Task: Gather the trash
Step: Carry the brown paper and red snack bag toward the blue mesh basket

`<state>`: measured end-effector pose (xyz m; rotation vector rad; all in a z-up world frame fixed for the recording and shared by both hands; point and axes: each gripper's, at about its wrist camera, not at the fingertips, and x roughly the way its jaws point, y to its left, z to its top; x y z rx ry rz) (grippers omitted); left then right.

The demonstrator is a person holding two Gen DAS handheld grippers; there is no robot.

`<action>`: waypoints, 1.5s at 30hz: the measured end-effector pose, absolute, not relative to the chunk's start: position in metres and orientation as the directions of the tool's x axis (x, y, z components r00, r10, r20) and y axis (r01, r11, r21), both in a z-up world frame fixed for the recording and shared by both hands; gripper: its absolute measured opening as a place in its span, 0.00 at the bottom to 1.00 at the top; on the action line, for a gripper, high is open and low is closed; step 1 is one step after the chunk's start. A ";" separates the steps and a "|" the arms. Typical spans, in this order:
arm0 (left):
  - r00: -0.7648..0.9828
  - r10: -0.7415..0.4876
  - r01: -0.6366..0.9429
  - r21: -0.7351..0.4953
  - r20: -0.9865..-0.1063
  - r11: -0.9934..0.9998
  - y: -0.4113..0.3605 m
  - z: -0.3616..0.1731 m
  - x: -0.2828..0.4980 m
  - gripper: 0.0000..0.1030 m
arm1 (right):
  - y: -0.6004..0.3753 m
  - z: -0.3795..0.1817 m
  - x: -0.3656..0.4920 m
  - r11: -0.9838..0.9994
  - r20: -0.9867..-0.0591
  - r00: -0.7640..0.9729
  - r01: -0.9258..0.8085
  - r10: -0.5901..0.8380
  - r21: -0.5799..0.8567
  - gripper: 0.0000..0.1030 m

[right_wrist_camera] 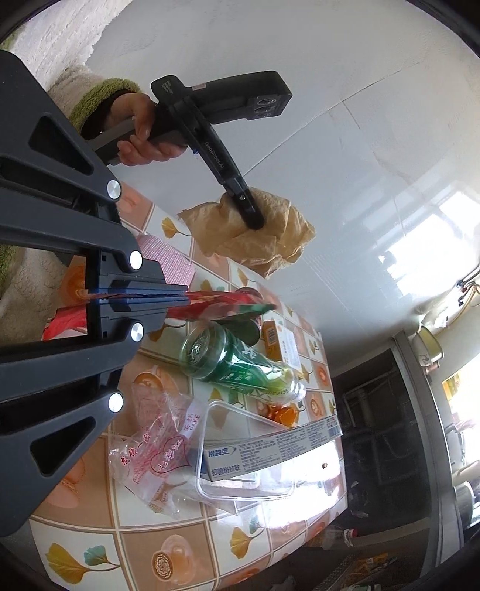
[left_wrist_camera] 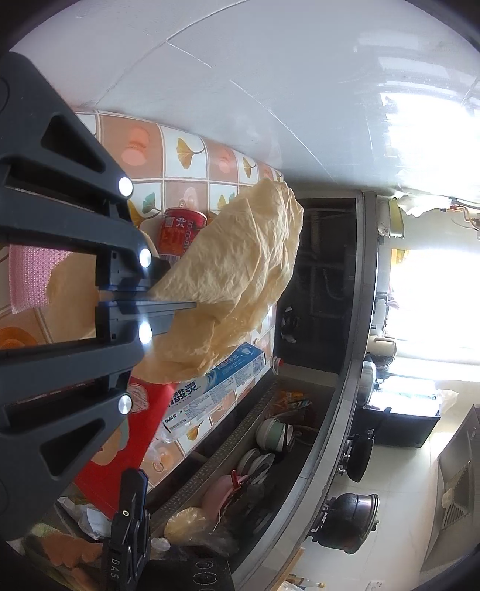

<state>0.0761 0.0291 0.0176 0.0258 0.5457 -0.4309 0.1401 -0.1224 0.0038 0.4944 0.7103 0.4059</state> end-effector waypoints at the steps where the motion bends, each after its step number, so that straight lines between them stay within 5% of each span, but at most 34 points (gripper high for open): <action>1: 0.769 -0.389 0.403 -0.087 -0.507 0.911 0.029 0.019 0.076 0.02 | -0.124 0.007 0.139 0.810 -0.505 0.697 -0.188 0.509 0.556 0.01; 31: 0.796 -0.427 0.449 -0.056 -0.429 0.892 0.007 0.067 0.054 0.02 | -0.193 0.093 0.111 0.815 -0.247 0.879 -0.229 0.409 0.532 0.00; 39: 0.768 -0.440 0.462 -0.074 -0.466 0.884 0.000 0.053 0.059 0.02 | -0.227 0.067 0.095 0.800 -0.282 0.888 -0.140 0.362 0.583 0.00; 45: 0.750 -0.440 0.465 -0.080 -0.494 0.882 -0.001 0.039 0.065 0.02 | -0.244 0.020 0.093 0.775 -0.409 0.837 -0.029 0.364 0.631 0.01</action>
